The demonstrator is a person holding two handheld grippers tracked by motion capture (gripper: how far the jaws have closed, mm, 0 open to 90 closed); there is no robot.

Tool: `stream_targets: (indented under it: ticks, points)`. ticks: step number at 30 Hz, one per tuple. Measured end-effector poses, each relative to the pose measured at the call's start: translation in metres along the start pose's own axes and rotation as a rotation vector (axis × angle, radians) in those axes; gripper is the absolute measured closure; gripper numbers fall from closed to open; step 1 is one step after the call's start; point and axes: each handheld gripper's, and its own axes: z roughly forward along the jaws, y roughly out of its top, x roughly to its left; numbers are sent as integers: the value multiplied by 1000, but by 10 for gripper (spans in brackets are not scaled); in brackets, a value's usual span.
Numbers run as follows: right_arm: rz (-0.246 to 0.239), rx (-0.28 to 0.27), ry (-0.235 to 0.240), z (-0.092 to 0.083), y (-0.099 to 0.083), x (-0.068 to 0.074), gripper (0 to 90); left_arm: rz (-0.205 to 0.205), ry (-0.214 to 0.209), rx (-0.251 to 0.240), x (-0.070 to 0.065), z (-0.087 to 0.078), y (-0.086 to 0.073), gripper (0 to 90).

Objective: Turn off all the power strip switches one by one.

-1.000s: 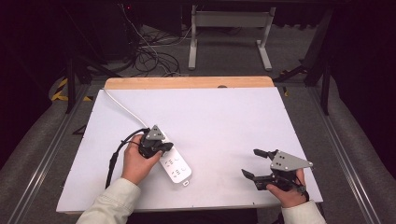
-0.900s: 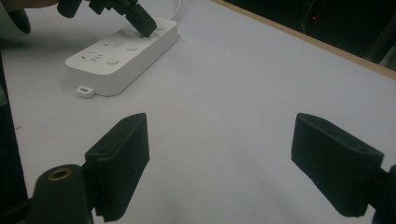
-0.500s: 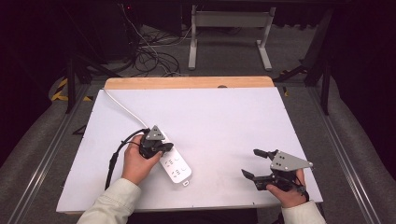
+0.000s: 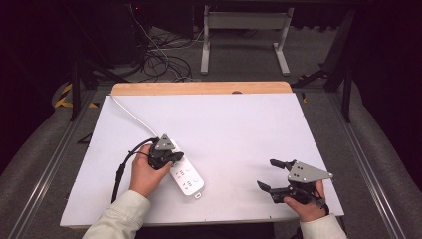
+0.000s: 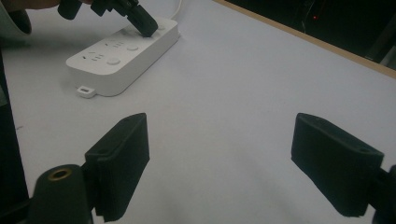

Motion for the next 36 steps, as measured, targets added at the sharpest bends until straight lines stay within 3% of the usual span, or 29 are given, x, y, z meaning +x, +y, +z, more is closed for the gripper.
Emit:
stream_targets:
  ticks: [6, 10, 11, 12, 16, 36]
  points:
    - [4, 2, -1, 1, 0, 0, 200, -5, -11, -7, -2, 3, -1, 900]
    - [1, -2, -2, -1, 0, 0, 200, -2, 5, -11, -4, 3, 0, 900]
    - [4, -4, -3, -1, 0, 0, 200, -6, 12, -34, -5, 0, 1, 900]
    - [4, -3, -4, -1, 0, 0, 200, -3, 19, -21, -7, -2, 3, 900]
    - [3, -4, -4, -1, -1, -2, 200, -13, 5, -91, -5, -19, 12, 900]
    - [3, -1, -2, 0, -1, -1, 200, 21, 0, -102, -8, -24, 17, 900]
